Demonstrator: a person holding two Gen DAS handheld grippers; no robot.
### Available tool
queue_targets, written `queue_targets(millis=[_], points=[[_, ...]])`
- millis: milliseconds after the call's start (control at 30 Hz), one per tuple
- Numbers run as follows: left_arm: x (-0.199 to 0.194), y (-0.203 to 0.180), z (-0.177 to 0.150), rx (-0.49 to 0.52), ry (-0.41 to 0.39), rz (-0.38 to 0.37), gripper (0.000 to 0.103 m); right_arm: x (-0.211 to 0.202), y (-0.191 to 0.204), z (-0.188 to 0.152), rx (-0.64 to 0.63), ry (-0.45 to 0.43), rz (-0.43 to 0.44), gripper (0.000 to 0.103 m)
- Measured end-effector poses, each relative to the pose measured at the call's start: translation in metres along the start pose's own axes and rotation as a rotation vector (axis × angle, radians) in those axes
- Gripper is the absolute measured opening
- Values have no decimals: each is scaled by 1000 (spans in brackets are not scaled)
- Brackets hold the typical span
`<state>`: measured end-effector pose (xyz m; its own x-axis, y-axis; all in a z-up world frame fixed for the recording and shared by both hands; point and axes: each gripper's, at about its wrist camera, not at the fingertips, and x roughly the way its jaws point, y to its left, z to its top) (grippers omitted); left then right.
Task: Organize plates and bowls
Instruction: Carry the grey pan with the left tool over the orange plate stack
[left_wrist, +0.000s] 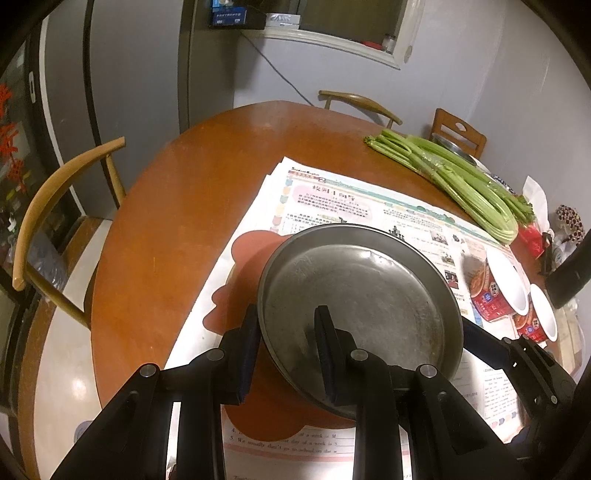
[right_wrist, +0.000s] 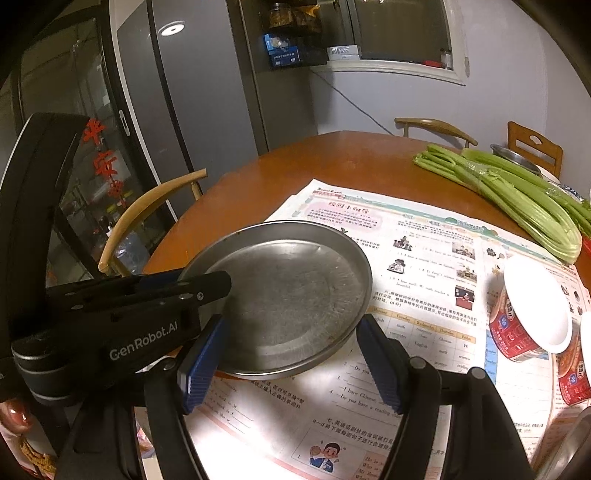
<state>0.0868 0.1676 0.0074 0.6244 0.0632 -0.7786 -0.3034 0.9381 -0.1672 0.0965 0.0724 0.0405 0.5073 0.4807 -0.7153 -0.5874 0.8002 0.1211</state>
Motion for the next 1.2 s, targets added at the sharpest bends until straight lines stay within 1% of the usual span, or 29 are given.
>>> queue_targets(millis=[467,767,967,1200], points=[[9,7,-3,-16,25,-11,29,9,0,-2,-5,16,3,72],[3,12,-3,-31,9,-27,29,14,0,-1,-13,21,7,72],[0,11,-4,-21,-2,-10,29,16,3,-1,-17,23,0,72],[-8,16,-4,-36,-23,-13,30,20,3,1,-23,25,8,72]])
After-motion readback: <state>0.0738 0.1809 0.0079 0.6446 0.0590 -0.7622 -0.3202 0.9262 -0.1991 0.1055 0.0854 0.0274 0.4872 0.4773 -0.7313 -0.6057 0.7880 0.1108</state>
